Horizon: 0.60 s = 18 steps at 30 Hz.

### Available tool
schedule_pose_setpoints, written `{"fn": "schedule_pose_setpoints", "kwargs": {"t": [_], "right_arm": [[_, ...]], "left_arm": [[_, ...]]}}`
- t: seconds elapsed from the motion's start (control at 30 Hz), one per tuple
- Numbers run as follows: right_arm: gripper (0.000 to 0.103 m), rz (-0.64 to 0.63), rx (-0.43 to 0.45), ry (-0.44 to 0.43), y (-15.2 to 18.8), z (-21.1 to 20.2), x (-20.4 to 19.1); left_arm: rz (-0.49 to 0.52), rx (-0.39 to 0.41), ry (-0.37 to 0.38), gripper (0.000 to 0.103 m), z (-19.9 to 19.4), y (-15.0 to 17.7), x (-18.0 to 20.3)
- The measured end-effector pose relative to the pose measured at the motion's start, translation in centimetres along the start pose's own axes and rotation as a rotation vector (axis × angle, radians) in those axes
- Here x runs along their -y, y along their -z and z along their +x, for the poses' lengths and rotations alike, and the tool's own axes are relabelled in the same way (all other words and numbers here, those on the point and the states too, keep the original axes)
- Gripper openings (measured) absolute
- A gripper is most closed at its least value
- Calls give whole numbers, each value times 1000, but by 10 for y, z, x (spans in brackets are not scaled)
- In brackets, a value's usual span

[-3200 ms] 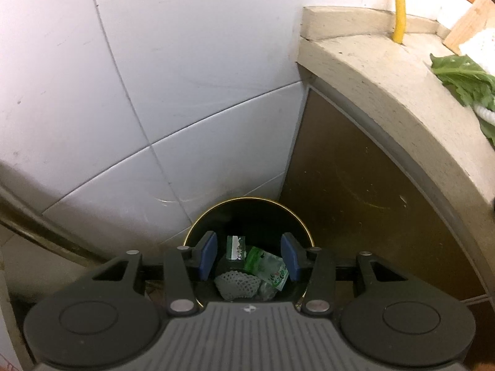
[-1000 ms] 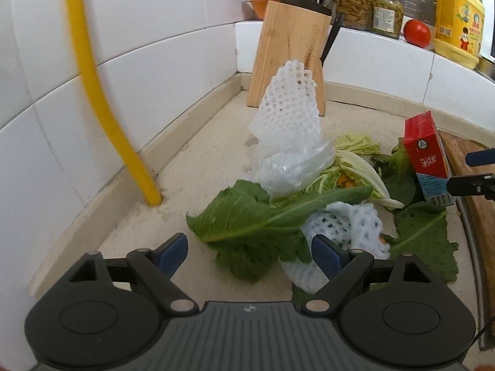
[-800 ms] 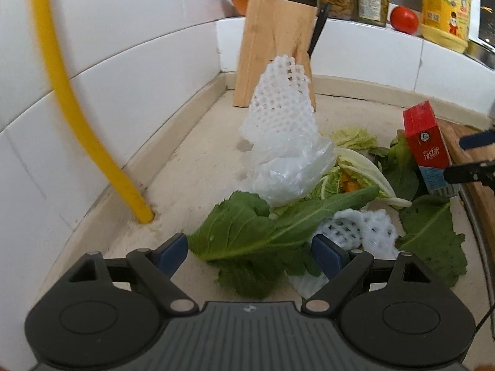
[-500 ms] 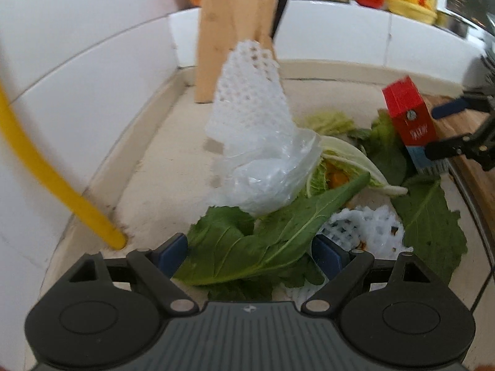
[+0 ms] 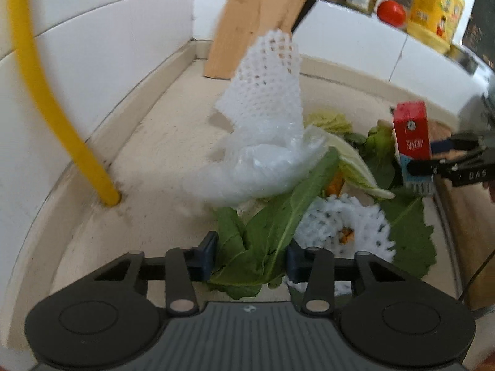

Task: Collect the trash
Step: 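Grasp the red ice tea carton with the right tool while left tool grasps leaves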

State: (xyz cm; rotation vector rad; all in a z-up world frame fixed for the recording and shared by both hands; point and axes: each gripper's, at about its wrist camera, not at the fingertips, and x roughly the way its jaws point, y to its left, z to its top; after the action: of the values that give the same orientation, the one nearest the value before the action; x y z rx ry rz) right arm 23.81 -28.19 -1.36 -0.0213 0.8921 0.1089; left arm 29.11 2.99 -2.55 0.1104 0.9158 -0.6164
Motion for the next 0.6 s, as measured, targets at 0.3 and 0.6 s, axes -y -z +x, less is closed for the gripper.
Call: {"fn": "schedule_pose_setpoints", "kwargs": {"t": [0.3, 0.6], "right_arm": [[74, 43, 22, -51, 9, -34, -7], [74, 42, 6, -123, 19, -54, -23]], "left_arm": [[-101, 42, 22, 33, -44, 24, 4], [-242, 64, 39, 33, -68, 60, 1]]}}
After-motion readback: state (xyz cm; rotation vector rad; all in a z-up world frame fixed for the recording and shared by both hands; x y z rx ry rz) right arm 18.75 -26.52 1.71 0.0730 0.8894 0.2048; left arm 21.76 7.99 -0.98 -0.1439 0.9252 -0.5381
